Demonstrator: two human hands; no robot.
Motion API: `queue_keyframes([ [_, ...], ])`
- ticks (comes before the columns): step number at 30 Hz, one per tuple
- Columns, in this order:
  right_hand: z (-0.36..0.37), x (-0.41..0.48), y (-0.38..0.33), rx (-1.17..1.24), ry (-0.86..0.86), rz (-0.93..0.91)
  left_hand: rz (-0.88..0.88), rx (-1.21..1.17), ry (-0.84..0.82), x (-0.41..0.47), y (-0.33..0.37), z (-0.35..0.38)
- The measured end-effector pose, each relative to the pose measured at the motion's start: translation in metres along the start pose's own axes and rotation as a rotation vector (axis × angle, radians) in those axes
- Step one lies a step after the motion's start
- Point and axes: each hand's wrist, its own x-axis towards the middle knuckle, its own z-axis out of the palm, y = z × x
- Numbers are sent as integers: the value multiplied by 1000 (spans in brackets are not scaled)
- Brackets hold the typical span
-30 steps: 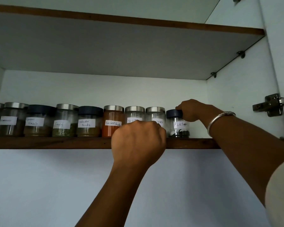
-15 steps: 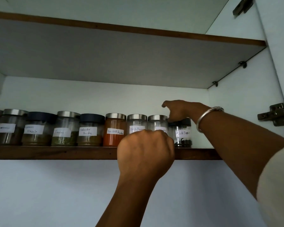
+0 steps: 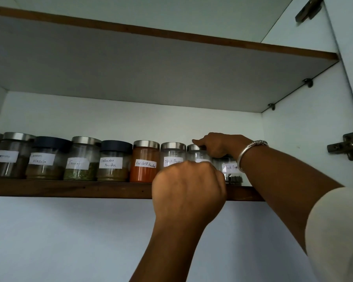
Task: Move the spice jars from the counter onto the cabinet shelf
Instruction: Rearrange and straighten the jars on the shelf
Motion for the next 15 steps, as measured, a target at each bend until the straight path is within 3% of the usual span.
queue_keyframes([
  [6, 0, -1, 4, 199, 58, -69, 52, 17, -19, 1, -2, 1],
  [15, 4, 0, -2, 14, 9, -56, 64, 20, -18, -2, -1, 2],
])
